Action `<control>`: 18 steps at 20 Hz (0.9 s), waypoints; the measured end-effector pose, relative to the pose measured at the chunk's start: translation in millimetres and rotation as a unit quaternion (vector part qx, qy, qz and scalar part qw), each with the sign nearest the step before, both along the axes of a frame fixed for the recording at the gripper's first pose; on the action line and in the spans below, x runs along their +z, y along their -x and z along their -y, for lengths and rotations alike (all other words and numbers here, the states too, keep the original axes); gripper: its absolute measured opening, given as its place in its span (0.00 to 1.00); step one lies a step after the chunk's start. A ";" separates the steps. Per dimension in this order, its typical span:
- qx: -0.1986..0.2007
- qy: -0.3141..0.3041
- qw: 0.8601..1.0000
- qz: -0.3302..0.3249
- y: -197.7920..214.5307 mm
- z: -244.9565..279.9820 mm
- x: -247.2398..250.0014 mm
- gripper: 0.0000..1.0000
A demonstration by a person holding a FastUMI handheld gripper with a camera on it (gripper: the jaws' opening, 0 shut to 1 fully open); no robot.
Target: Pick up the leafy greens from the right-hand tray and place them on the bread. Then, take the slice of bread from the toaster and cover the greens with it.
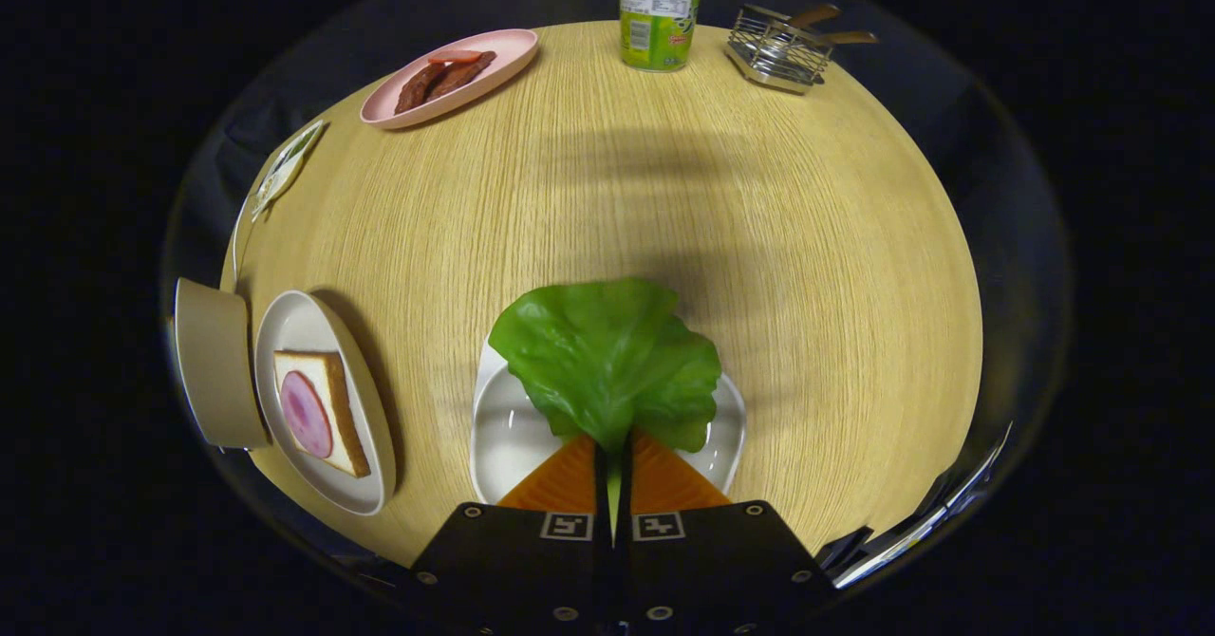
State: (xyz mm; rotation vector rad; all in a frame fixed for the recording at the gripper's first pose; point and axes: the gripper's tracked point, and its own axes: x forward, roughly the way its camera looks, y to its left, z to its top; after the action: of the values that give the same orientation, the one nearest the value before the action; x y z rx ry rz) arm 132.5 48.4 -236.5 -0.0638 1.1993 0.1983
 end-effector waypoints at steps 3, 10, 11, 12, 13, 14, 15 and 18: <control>0.001 -0.014 1.000 0.009 5.8 0.2 13.3 0.01; 0.020 -0.021 0.999 0.027 25.3 -6.8 49.2 0.01; 0.027 -0.020 0.999 0.031 27.1 -10.9 56.6 0.01; 0.035 -0.023 0.999 0.035 30.2 -18.1 64.6 0.00; 0.044 -0.028 0.998 0.039 32.9 -28.0 72.6 0.01; 0.053 -0.032 0.997 0.043 36.2 -39.2 80.4 0.01; 0.063 -0.034 0.996 0.047 38.1 -49.0 86.8 0.01; 0.096 -0.040 0.994 0.044 47.6 -84.1 95.7 0.00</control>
State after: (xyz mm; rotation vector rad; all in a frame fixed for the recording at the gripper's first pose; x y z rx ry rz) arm 84.9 132.5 -140.9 -0.1167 1.0952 0.4083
